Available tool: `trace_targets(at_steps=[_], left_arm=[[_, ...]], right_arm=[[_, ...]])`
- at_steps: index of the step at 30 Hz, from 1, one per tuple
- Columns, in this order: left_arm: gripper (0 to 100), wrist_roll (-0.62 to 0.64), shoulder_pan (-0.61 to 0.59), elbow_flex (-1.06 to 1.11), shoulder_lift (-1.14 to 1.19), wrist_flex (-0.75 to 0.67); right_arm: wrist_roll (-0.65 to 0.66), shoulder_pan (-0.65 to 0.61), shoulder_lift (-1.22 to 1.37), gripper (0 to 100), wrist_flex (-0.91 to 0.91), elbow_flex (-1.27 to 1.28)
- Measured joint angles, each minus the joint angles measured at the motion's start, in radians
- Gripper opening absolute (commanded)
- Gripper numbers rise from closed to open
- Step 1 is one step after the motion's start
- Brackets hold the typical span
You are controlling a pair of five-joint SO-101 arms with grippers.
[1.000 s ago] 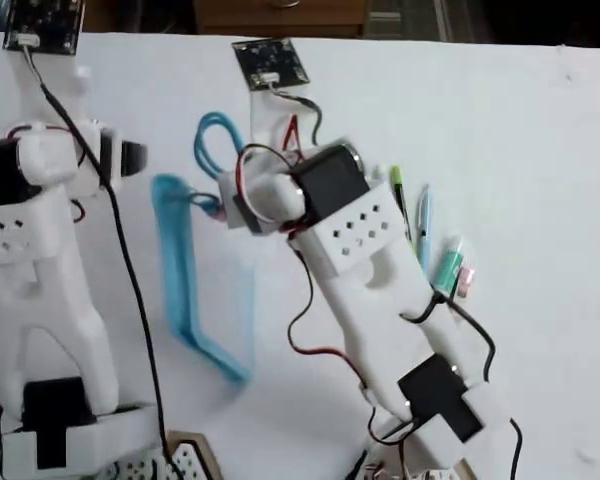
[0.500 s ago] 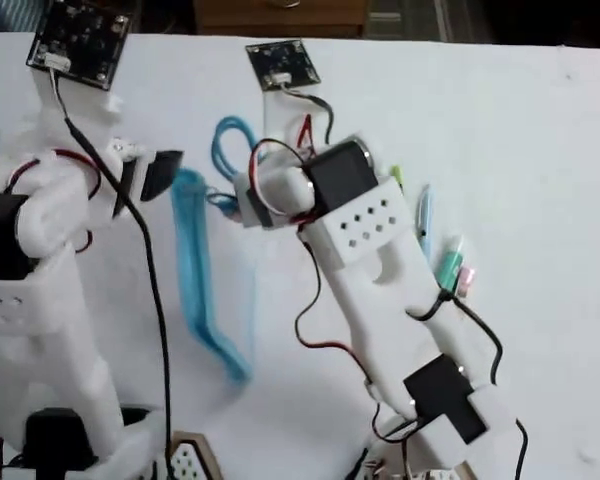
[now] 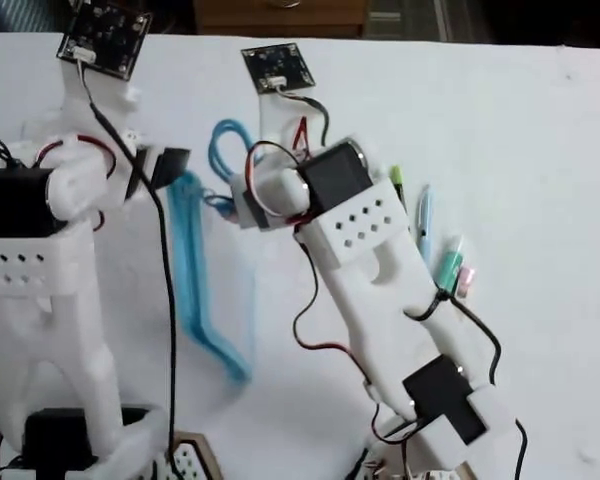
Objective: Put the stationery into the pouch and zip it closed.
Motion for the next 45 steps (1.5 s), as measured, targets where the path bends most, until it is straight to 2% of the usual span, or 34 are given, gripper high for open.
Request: trace_targets(at_steps=[6,11,15,22,34,37,41,45], left_arm=[[31,-0.034,-0.002,-0.011,-0.017,0.038],[31,-0.038,-0.003,-0.192,-0.015,0.155],[31,-0.041,-0.003,-0.258,-0.017,0.181],[31,-0.091,0.018,-0.123,-0.017,0.167],[30,-0.092,0.020,0.078,-0.037,0.003],[22,-0.091,0.020,0.132,-0.038,-0.048],[2,-0.115,0.048,0.221,-0.038,-0.127],[3,-0.229,0.118,0.319,-0.040,-0.199]], right_arm=[[0.000,0.000,-0.003,1.7,0.000,0.000],[0.000,0.002,0.000,1.7,0.000,0.002],[0.000,0.002,0.000,1.7,0.000,0.003],[0.000,0.002,0.000,1.7,0.000,0.003],[0.000,0.008,0.000,1.7,0.000,0.002],[0.000,0.008,0.000,1.7,0.000,0.002],[0.000,0.002,0.000,1.7,-0.002,0.000],[-0.002,0.002,0.000,1.7,-0.003,-0.002]])
